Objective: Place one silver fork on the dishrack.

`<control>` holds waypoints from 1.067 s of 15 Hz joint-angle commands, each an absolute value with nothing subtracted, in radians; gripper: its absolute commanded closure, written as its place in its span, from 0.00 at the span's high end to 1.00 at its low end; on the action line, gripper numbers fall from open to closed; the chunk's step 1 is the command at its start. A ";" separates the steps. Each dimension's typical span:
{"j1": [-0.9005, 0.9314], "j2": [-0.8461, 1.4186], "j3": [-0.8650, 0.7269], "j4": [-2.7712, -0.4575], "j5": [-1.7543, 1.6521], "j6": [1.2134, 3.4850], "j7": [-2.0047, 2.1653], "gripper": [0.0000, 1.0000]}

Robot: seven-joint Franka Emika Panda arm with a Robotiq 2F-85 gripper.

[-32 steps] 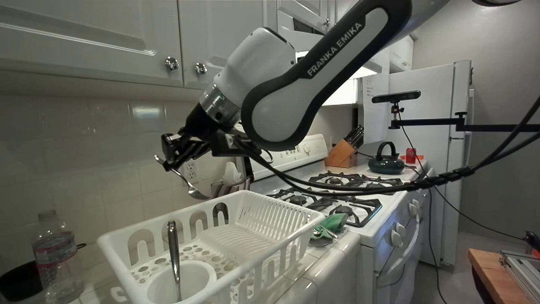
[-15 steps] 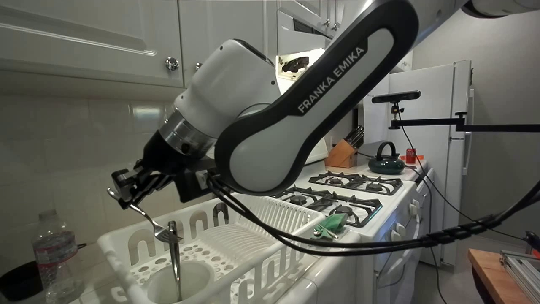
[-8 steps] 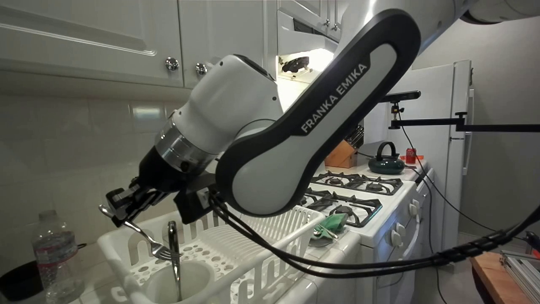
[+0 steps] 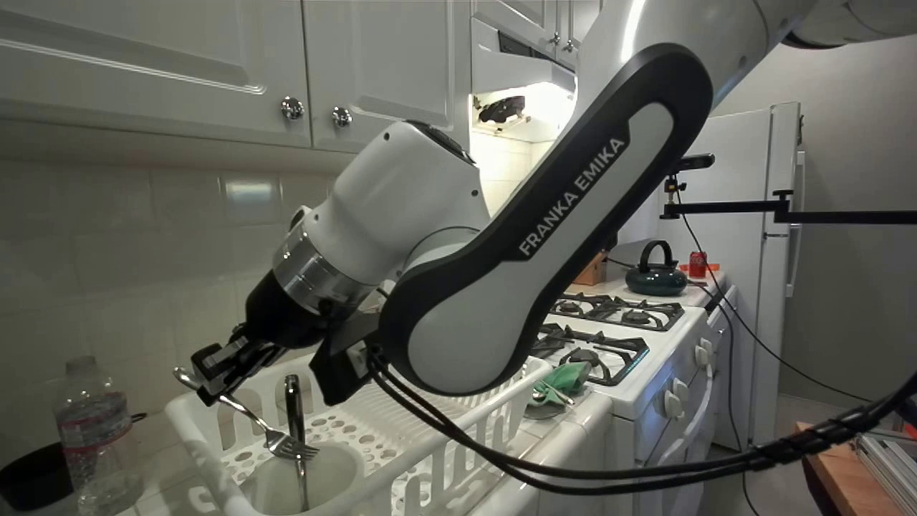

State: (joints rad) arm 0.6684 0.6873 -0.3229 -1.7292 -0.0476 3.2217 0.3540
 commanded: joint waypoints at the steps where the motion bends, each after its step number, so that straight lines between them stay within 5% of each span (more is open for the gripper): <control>1: 0.637 0.685 -0.275 -1.750 -0.062 3.262 0.328 0.04; 16: 0.652 0.700 -0.286 -1.796 -0.062 3.343 0.259 0.04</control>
